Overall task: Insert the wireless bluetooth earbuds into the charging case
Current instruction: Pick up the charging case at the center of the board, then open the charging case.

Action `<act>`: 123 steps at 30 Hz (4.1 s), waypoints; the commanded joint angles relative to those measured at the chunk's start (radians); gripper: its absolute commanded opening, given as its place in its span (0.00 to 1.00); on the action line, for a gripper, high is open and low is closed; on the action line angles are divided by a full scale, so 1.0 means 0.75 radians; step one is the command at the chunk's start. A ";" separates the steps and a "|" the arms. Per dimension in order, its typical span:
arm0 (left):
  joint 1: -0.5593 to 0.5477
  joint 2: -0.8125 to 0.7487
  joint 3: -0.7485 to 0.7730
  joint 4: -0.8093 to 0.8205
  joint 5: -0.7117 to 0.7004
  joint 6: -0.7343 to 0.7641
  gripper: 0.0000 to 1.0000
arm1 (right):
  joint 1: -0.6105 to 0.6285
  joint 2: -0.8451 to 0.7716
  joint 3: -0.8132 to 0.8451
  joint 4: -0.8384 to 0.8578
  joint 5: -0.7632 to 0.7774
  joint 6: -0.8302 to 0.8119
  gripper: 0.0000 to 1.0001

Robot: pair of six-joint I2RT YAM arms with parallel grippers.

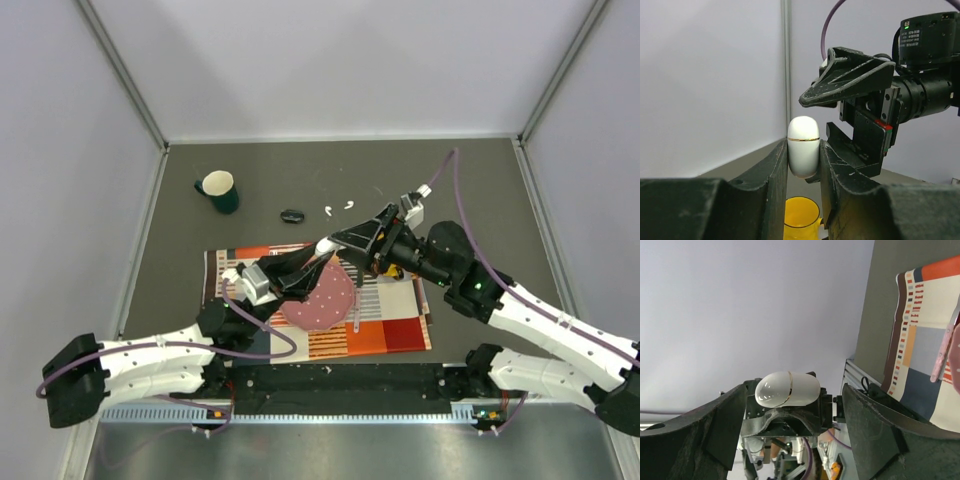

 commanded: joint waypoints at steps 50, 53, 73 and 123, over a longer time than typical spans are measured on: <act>0.003 0.085 -0.002 0.176 -0.030 -0.060 0.53 | 0.012 0.098 -0.061 0.338 -0.144 0.270 0.02; 0.003 0.095 0.004 0.168 -0.030 -0.057 0.51 | 0.012 0.105 -0.061 0.348 -0.152 0.270 0.02; 0.003 0.126 0.033 0.154 -0.045 -0.047 0.32 | 0.014 0.105 -0.027 0.250 -0.146 0.204 0.02; 0.384 -0.149 -0.024 -0.004 0.865 -0.465 0.00 | 0.093 0.080 0.468 -0.452 -0.285 -1.242 0.83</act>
